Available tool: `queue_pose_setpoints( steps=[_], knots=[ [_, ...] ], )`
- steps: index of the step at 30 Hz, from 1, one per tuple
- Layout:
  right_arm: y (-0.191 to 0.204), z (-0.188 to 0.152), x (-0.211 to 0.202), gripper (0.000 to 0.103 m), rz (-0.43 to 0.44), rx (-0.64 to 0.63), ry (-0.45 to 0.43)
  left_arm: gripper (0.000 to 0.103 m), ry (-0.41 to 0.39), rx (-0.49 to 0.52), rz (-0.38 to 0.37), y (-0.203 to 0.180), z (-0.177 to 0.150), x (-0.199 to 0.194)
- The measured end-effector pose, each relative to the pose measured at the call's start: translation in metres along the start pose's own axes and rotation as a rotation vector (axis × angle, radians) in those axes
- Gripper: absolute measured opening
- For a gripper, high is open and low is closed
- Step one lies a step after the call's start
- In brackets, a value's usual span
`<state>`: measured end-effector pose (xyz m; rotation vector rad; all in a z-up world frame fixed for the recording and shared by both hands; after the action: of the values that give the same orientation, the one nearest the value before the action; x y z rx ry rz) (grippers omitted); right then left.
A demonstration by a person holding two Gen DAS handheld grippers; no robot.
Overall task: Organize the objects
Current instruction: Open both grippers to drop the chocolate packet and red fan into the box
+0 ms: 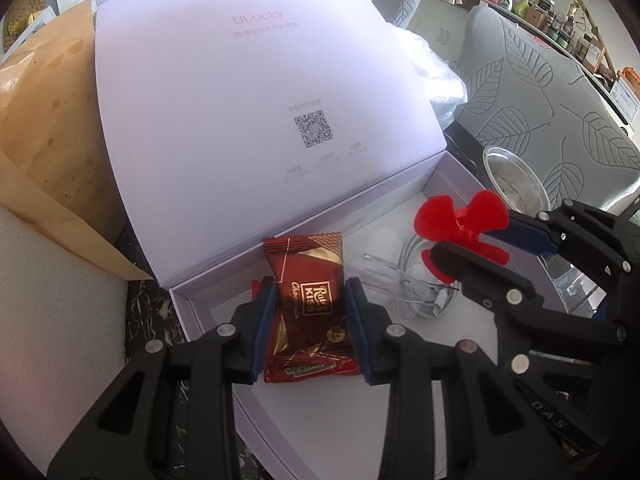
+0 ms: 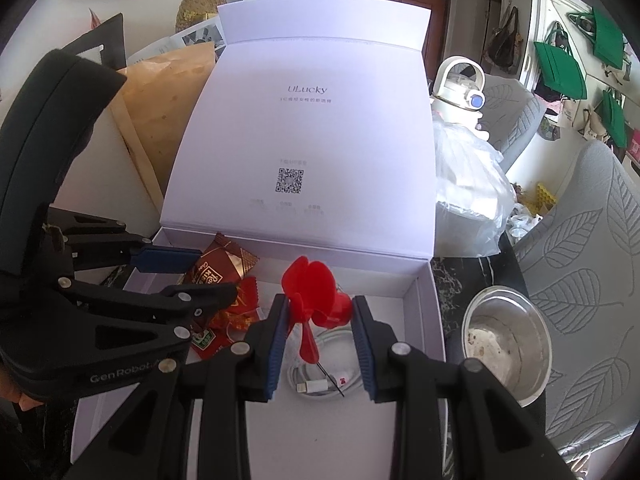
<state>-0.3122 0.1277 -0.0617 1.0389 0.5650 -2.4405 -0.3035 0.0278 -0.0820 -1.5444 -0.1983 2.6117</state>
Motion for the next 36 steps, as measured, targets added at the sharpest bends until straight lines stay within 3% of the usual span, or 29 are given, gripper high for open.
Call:
queue_pose_setpoints(
  steps=[6, 8, 10, 19, 30, 36],
  knots=[
    [-0.002, -0.001, 0.000, 0.032, -0.011, 0.007, 0.017, 0.033, -0.001, -0.017, 0.015, 0.001, 0.001, -0.003],
    [-0.004, 0.000, -0.002, 0.037, -0.025, 0.012, 0.021, 0.033, 0.005, -0.027, 0.018, 0.002, 0.002, -0.004],
    [-0.007, 0.001, -0.006, 0.051, -0.044, 0.022, 0.022, 0.034, 0.011, -0.039, 0.021, 0.004, 0.002, -0.006],
    [-0.009, 0.004, -0.033, 0.052, -0.075, 0.026, -0.018, 0.048, -0.030, -0.031, 0.050, 0.003, 0.002, -0.031],
    [-0.004, 0.006, -0.089, 0.052, -0.108, 0.037, -0.074, 0.055, -0.107, -0.027, 0.059, -0.003, -0.002, -0.084],
    [0.002, 0.005, -0.123, 0.066, -0.136, 0.038, -0.108, 0.064, -0.149, -0.034, 0.069, -0.003, -0.012, -0.115]
  ],
)
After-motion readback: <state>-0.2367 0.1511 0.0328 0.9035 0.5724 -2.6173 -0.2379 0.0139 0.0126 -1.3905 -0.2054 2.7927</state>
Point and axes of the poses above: each gripper's, at about its wrist camera, not at the fingertips, and x roughly the way its jaws point, y to its left, z to its top, the point moved 5 cm from there along x, roughly the way its jaws point, and after that the axes turned 14 degrees about -x, right-handed, at the moved point
